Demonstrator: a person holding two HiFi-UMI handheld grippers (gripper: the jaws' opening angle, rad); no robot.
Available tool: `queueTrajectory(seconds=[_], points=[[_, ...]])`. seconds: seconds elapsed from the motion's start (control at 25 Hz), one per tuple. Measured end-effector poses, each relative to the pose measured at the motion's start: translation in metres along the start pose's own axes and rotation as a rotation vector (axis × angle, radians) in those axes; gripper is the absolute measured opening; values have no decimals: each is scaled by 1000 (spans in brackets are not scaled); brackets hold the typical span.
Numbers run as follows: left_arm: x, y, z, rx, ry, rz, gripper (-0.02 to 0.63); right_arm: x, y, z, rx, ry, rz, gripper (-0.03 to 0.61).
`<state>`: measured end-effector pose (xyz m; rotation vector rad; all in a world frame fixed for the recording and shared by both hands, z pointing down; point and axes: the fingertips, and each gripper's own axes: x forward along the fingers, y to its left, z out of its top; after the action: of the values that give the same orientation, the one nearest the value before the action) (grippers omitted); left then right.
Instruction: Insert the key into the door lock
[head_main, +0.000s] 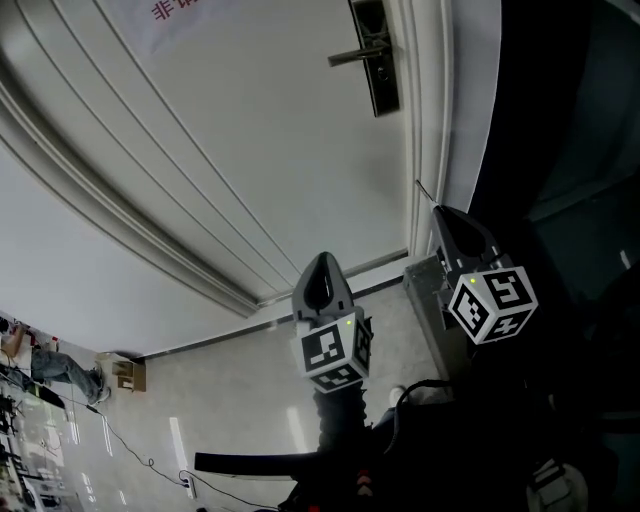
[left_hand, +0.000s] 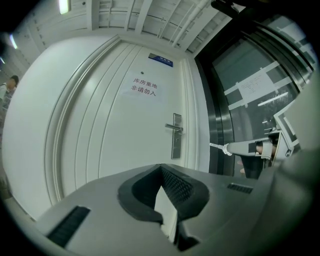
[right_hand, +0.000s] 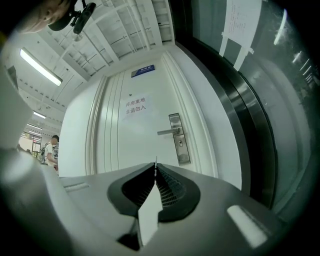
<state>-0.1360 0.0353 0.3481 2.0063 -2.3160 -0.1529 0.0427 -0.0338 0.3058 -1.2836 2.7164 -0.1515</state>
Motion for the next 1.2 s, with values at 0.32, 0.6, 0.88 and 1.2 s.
queueTrajectory(seconds=[0.32, 0.6, 0.88, 1.2], points=[[32, 11, -14, -20, 24, -17, 2, 29, -9, -10, -16, 24, -25, 12], [67, 21, -21, -28, 25, -1, 0, 69, -21, -17, -19, 25, -6, 12], [126, 34, -13, -26, 9, 34, 2, 132, -43, -15, -13, 21, 29, 12], [202, 17, -3, -13, 6, 25, 0, 192, -90, 0, -47, 14, 31, 12]])
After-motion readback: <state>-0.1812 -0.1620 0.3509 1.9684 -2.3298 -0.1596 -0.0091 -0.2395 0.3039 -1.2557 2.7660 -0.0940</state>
